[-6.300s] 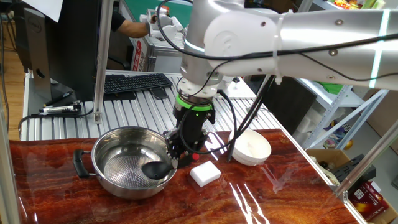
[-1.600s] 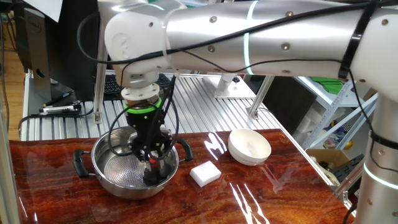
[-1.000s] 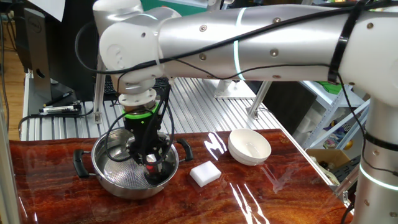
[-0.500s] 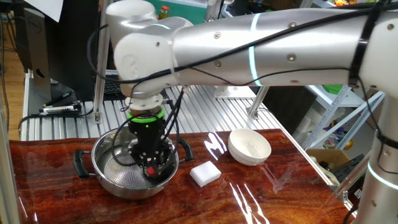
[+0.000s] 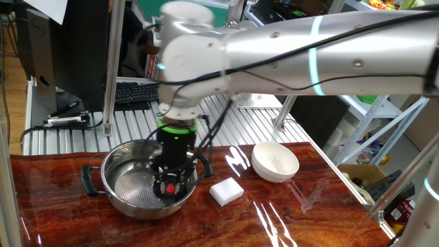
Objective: Scoop water with a large spoon from one bowl to another
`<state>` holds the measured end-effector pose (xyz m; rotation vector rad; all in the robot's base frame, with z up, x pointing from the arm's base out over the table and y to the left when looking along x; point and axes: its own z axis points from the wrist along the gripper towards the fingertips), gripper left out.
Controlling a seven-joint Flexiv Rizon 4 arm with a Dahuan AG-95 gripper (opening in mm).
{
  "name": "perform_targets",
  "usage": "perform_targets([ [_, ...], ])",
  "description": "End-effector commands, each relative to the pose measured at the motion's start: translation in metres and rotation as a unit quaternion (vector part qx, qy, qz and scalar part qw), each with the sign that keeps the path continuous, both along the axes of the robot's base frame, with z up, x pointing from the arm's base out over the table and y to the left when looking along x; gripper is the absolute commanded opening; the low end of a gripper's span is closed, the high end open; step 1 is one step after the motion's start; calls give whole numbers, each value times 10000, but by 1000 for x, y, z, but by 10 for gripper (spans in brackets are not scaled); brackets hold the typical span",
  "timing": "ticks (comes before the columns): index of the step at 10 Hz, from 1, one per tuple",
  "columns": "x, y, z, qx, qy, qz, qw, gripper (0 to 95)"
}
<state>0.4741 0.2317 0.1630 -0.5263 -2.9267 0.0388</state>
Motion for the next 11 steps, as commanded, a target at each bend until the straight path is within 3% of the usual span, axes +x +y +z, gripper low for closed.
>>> perform_targets([
  [1,0,2,4,435,-22,-29,9990,0],
  [4,-6,1,22,438,-45,104,9990,0],
  [6,-7,0,26,439,-157,110,9989,0],
  [11,-13,-3,42,403,-203,108,9989,0],
])
